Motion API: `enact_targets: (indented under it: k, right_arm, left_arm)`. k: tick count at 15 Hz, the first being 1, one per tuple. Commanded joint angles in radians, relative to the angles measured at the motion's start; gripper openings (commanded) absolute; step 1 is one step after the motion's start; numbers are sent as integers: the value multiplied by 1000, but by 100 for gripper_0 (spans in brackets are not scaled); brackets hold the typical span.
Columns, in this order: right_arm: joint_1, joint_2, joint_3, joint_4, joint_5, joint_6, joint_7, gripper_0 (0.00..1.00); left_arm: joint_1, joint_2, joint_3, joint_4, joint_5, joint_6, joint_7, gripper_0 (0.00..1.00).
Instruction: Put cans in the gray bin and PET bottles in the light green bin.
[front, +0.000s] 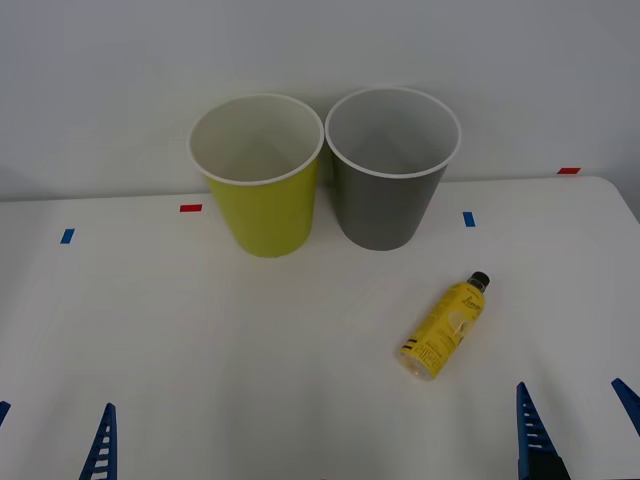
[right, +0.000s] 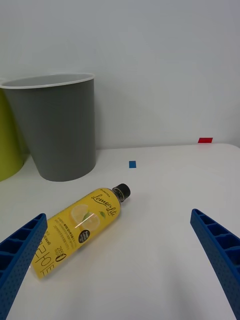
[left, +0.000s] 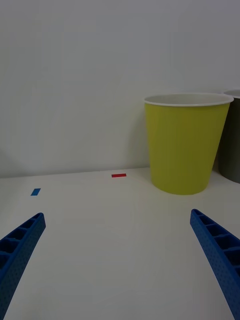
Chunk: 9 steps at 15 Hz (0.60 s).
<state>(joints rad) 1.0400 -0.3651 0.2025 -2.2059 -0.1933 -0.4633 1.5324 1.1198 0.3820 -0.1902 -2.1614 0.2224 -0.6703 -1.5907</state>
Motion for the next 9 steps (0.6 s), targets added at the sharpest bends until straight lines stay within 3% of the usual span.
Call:
enact_targets:
  k: [1,9]
  right_arm:
    - [0,0,0,0,0,0,0,100]
    - [0,0,0,0,0,0,0,100]
  left_arm:
    - [0,0,0,0,0,0,0,100]
    - [0,0,0,0,0,0,0,100]
